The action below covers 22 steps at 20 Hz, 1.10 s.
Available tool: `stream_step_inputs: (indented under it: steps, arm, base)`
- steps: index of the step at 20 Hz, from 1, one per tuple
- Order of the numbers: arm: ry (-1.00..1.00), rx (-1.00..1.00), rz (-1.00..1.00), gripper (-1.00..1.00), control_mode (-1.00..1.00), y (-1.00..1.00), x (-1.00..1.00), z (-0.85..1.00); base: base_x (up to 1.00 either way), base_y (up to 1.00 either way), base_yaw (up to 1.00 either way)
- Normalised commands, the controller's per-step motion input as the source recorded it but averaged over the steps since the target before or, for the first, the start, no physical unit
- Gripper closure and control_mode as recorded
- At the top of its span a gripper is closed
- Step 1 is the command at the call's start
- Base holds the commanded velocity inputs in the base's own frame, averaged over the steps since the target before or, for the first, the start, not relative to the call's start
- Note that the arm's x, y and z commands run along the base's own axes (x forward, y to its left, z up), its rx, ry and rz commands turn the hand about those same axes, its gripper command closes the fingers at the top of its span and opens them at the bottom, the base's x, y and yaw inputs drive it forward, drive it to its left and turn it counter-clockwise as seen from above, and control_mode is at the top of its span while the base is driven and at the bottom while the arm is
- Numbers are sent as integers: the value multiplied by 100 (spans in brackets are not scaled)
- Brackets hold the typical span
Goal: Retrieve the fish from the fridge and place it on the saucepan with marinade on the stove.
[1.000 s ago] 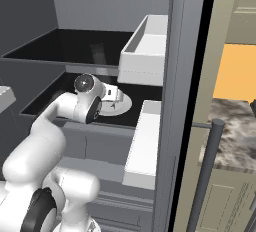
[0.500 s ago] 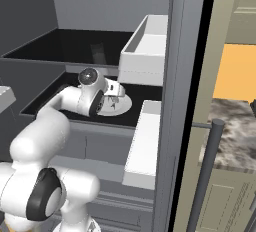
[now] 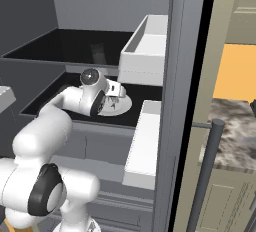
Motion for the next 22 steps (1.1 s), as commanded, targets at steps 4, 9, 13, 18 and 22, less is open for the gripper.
stream_step_inputs:
  steps: [4, 9, 13, 18, 22]
  arm:
    - [0, 0, 0, -100, -100, -5, 4, -21]
    - [0, 0, 0, -100, -100, -7, 14, -5]
    - [0, 0, 0, -100, -100, -10, 11, -3]
    - [0, 0, 0, -100, -100, -5, 9, -12]
    - [0, 0, 0, -100, -100, 0, 8, -14]
  base:
    - [0, 0, 0]
    - [0, 0, 0]
    - [0, 0, 0]
    - [0, 0, 0]
    - [0, 0, 0]
